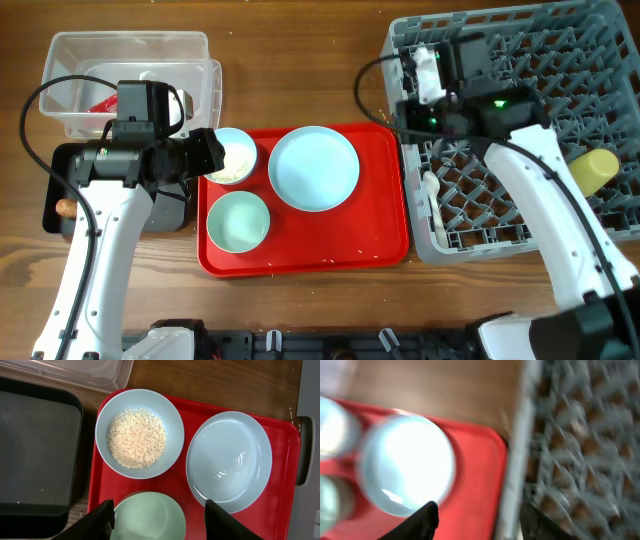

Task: Sort waste into correct bins and load items into the dishwasher rack
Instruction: 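Grasp the light-blue plate with the right gripper, stand it in the rack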

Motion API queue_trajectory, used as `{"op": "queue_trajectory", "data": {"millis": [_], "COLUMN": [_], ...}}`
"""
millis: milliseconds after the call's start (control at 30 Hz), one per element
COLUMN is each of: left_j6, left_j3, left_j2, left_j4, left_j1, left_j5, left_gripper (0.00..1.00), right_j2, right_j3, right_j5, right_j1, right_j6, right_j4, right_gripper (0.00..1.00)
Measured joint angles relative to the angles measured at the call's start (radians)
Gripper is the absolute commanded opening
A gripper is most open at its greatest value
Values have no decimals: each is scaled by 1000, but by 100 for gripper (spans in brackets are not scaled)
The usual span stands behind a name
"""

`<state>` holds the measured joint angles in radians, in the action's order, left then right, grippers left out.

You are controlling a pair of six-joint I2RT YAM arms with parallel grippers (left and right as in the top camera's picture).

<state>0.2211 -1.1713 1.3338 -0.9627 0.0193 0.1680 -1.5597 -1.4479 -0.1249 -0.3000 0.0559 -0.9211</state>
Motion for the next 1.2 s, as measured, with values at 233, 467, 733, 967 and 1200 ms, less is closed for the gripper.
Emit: {"op": "queue_trajectory", "data": {"millis": [233, 467, 733, 967, 1200], "left_j6": [0, 0, 0, 0, 0], "left_j3": [0, 0, 0, 0, 0], "left_j2": [0, 0, 0, 0, 0], "left_j4": [0, 0, 0, -3, -3], "left_j1": [0, 0, 0, 0, 0], "left_j5": [0, 0, 0, 0, 0], "left_gripper": [62, 62, 62, 61, 61], "right_j2": [-154, -426, -534, -521, -214], "right_j3": [-17, -17, -17, -22, -50], "right_j5": [-9, 18, 29, 19, 177], "right_j1": [-142, -175, -200, -200, -116], "right_j6": [101, 185, 225, 235, 150], "right_j4": [48, 78, 101, 68, 43], "right_gripper": [54, 50, 4, 4, 4]}}
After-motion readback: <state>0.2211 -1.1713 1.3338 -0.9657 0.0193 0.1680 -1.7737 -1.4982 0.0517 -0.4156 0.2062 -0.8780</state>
